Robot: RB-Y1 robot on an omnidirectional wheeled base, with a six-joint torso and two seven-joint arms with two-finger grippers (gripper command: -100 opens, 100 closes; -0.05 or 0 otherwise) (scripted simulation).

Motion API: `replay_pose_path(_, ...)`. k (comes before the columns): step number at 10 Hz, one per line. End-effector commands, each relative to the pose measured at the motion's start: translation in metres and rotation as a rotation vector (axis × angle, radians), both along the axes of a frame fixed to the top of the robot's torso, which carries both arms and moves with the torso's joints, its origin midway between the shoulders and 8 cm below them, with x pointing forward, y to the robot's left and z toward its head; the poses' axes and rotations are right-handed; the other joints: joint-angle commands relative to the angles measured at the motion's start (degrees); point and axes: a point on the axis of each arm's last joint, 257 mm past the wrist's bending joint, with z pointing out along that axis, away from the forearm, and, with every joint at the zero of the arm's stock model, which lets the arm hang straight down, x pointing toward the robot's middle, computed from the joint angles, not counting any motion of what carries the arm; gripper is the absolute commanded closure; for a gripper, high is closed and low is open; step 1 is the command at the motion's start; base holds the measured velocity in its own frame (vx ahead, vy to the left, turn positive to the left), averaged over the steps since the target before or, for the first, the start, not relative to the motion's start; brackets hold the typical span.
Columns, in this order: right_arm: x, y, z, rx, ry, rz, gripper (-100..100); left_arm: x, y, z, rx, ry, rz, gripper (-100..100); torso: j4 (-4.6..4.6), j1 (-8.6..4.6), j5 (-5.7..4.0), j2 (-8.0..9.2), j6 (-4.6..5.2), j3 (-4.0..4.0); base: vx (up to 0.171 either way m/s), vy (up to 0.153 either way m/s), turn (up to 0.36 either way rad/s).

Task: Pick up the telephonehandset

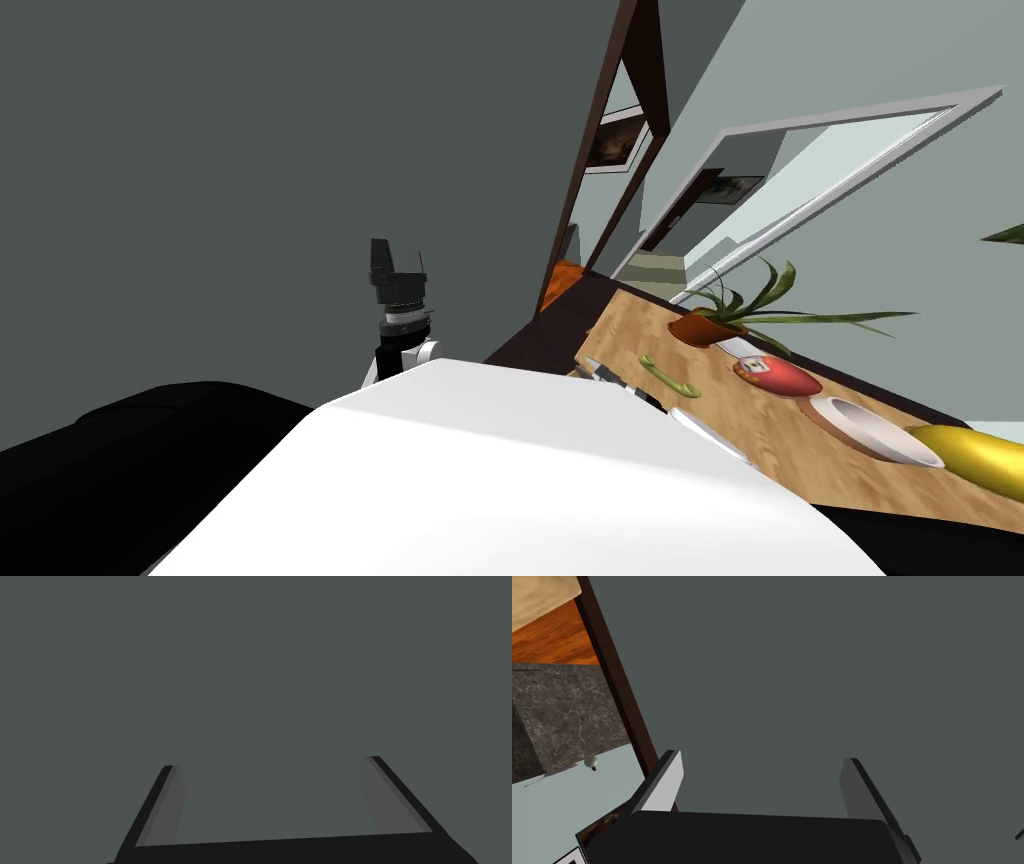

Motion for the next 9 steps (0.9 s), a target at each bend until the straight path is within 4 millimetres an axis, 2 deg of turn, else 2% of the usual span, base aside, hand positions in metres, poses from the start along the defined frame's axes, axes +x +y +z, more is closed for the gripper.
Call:
replay_pose_path(1, -0.013, -0.018, -0.015, -0.044, 0.036, -0.001, -100, 0.0, 0.0, 0.0, 0.0, 0.0, 0.0, 0, 0.0, 0.0, 0.0, 0.0, 0.0, 0.0, 0.0, 0.0, 0.122)
replay_pose_path(2, -0.015, -0.022, -0.018, -0.05, 0.045, -0.008, -100, 0.0, 0.0, 0.0, 0.0, 0.0, 0.0, 0, 0.0, -0.02, -0.01, 0.01, 0.06, 0.0, 0.001, -0.002, -0.011)
replay_pose_path(3, -0.029, -0.044, -0.031, -0.125, 0.088, 0.02, -100, 0.0, 0.0, 0.0, 0.0, 0.0, 0.0, 0, 0.0, -0.02, -0.02, 0.02, 0.08, 0.01, -0.001, 0.005, 0.186)
replay_pose_path(4, -0.034, -0.055, -0.038, -0.139, 0.11, 0.001, -100, 0.0, 0.0, 0.0, 0.0, 0.0, 0.0, 0, 0.0, -0.01, -0.01, 0.01, 0.02, 0.01, 0.0, -0.002, 0.131)
replay_pose_path(5, -0.047, -0.075, -0.047, -0.206, 0.149, 0.027, -100, 0.0, 0.0, 0.0, 0.0, 0.0, 0.0, 0, 0.0, -0.03, -0.01, 0.0, 0.05, 0.0, 0.001, -0.001, 0.222)
replay_pose_path(8, -0.073, -0.124, -0.063, -0.311, 0.23, 0.015, -100, 0.0, 0.0, 0.0, 0.0, 0.0, 0.0, 0, 0.0, -0.05, -0.01, 0.0, 0.03, 0.0, 0.001, -0.008, 0.115)
replay_pose_path(9, -0.087, -0.148, -0.068, -0.377, 0.272, 0.031, -100, 0.0, 0.0, 0.0, 0.0, 0.0, 0.0, 0, 0.0, -0.06, -0.02, -0.01, 0.05, 0.0, 0.005, -0.011, 0.191)
